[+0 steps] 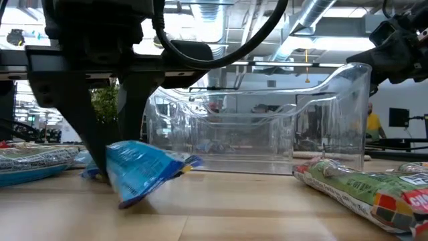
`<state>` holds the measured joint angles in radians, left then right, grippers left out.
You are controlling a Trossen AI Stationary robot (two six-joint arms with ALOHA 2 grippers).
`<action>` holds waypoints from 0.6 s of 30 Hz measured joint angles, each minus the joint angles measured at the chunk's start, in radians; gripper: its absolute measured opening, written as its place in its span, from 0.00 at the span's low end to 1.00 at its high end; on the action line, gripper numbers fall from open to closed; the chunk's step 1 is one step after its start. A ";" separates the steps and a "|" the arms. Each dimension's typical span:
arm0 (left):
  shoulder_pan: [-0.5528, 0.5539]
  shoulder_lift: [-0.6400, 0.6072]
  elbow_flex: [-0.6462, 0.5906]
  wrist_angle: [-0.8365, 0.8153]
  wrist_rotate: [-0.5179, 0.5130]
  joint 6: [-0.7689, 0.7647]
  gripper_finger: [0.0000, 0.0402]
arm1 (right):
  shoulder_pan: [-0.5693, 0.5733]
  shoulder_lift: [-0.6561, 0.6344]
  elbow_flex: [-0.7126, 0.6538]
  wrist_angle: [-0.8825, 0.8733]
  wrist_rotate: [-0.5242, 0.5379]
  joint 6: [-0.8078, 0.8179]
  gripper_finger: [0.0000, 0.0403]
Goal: Pick and place Granola Bars by type
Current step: Put the blue granola bar into the top transparent bin
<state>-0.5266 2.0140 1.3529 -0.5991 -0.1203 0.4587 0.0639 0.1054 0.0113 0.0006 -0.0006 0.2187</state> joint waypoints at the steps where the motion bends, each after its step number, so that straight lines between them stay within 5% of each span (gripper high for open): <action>1: 0.000 0.000 0.000 0.004 -0.003 0.000 0.13 | 0.000 0.000 0.000 0.000 0.000 0.000 0.33; 8: 0.000 -0.004 0.000 0.022 -0.079 -0.001 0.07 | 0.000 0.000 0.000 0.000 0.000 0.000 0.33; 18: 0.000 -0.136 0.001 0.030 -0.045 -0.076 0.07 | 0.000 0.000 0.000 0.000 0.000 0.000 0.33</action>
<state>-0.5266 1.8782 1.3537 -0.5695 -0.1654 0.3830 0.0640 0.1051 0.0113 0.0009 -0.0006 0.2185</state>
